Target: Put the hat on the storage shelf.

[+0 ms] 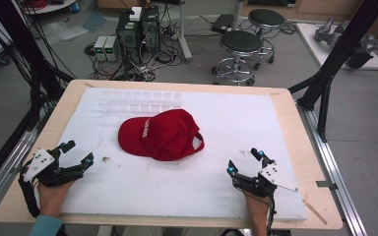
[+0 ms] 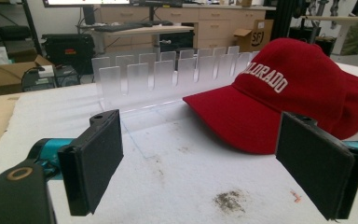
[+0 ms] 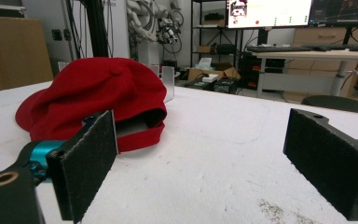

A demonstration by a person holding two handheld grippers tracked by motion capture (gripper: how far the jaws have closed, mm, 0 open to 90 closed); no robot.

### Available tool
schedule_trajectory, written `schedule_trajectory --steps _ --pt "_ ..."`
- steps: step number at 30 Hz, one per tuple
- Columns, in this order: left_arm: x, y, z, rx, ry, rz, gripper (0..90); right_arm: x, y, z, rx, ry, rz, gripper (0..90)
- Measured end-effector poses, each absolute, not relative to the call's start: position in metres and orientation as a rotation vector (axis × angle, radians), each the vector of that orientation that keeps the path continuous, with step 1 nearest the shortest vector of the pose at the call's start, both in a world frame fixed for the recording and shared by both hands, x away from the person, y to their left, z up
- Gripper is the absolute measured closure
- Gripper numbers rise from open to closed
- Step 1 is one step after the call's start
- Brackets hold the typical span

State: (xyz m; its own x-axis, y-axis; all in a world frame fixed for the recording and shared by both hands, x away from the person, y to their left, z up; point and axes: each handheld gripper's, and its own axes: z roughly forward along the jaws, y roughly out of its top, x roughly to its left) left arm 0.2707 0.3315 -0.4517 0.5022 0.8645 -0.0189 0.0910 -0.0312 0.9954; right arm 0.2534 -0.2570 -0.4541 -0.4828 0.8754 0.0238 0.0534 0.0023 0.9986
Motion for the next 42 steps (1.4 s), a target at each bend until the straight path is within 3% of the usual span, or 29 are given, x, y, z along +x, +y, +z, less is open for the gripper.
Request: schedule_trajectory --steps 42 --pt "0.271 0.331 -0.452 1.468 0.909 0.784 15.4 0.261 -0.247 -0.449 1.002 1.686 1.448 8.7"
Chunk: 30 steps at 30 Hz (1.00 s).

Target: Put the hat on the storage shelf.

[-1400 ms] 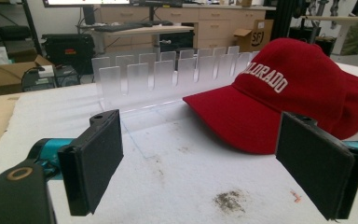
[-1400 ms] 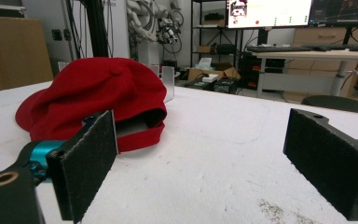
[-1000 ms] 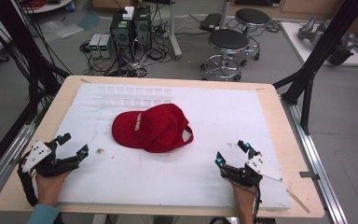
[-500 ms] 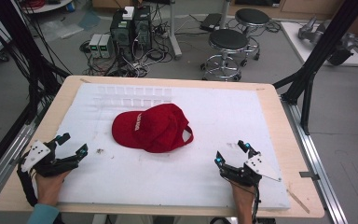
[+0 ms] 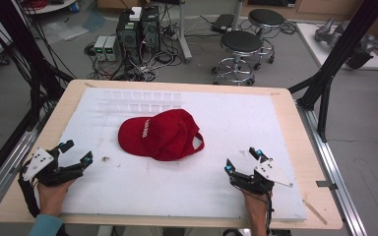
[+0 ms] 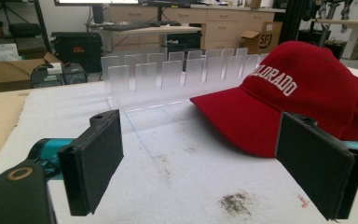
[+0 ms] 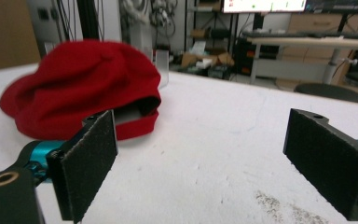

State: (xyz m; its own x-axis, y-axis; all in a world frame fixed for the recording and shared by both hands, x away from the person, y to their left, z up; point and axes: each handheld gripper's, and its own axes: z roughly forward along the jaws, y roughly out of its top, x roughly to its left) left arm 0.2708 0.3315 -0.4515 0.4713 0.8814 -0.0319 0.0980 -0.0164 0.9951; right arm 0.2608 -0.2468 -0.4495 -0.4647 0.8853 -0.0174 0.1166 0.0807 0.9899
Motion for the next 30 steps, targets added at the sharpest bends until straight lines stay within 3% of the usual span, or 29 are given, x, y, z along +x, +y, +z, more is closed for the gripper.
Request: schedule_trajectory --steps 14,30 --pt "0.271 0.332 -0.452 1.466 0.917 0.786 15.4 0.296 -0.193 -0.399 0.960 1.908 1.428 8.8" --pt "0.271 0.331 -0.451 1.476 0.910 0.792 15.4 0.343 -0.131 -0.384 0.906 2.086 1.384 14.5"
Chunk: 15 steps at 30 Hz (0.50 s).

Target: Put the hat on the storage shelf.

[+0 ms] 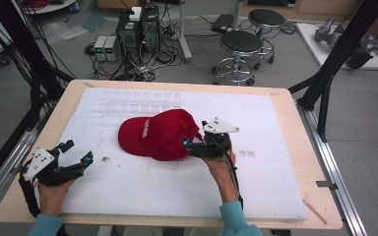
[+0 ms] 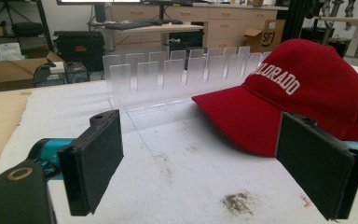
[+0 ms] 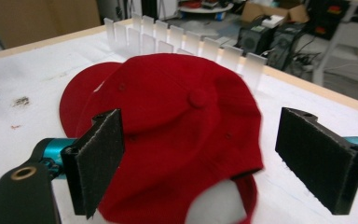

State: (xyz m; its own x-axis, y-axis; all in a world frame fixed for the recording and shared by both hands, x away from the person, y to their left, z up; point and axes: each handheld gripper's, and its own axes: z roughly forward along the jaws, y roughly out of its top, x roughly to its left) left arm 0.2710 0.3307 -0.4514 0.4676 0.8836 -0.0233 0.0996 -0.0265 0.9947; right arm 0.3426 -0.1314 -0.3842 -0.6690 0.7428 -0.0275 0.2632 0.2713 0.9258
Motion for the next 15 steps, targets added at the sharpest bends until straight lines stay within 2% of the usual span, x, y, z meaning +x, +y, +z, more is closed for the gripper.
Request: schedule_trajectory --steps 9,15 --pt "0.271 0.331 -0.451 1.472 0.918 0.788 15.4 0.367 -0.121 -0.392 0.924 2.194 1.364 14.6" --pt "0.271 0.331 -0.451 1.470 0.917 0.790 15.4 0.373 -0.117 -0.396 0.922 2.238 1.331 17.8"
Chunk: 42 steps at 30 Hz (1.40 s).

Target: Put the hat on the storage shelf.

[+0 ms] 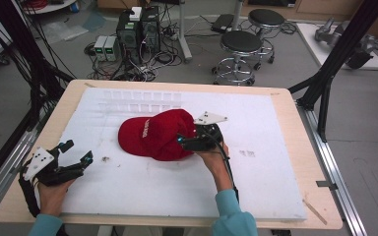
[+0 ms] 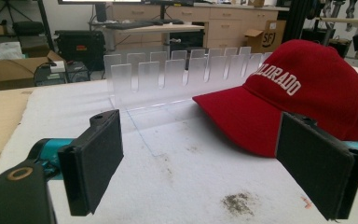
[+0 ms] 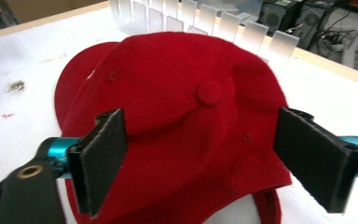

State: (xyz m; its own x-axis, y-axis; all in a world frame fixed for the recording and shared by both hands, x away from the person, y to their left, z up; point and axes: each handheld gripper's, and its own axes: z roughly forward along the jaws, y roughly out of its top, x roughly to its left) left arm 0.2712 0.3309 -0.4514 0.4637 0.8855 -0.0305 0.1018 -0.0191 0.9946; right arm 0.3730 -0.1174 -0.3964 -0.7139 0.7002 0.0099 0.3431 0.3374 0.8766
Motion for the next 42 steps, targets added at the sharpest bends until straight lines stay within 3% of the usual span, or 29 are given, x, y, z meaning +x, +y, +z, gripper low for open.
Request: schedule_trajectory --steps 6,7,18,26,27,28,30,42 --pt "0.271 0.331 -0.451 1.473 0.914 0.791 15.4 0.379 -0.116 -0.403 0.932 2.268 1.318 24.6" --pt "0.271 0.331 -0.451 1.476 0.911 0.792 15.4 0.381 -0.116 -0.405 0.944 2.300 1.303 30.6" --pt "0.271 0.331 -0.451 1.476 0.911 0.793 15.4 0.387 -0.117 -0.414 1.000 2.344 1.291 39.2" --pt "0.271 0.330 -0.451 1.478 0.908 0.795 15.5 0.389 -0.111 -0.420 1.045 2.402 1.299 64.3" --pt "0.271 0.330 -0.451 1.479 0.907 0.794 15.5 0.389 -0.111 -0.420 1.045 2.402 1.299 64.3" --pt "0.271 0.330 -0.451 1.478 0.908 0.795 15.5 0.389 -0.110 -0.420 1.058 2.399 1.310 72.7" --pt "0.271 0.331 -0.451 1.478 0.910 0.793 15.4 0.388 -0.109 -0.418 1.055 2.384 1.302 79.7" --pt "0.271 0.331 -0.451 1.476 0.912 0.792 15.4 0.378 -0.110 -0.405 0.991 2.327 1.294 86.9"
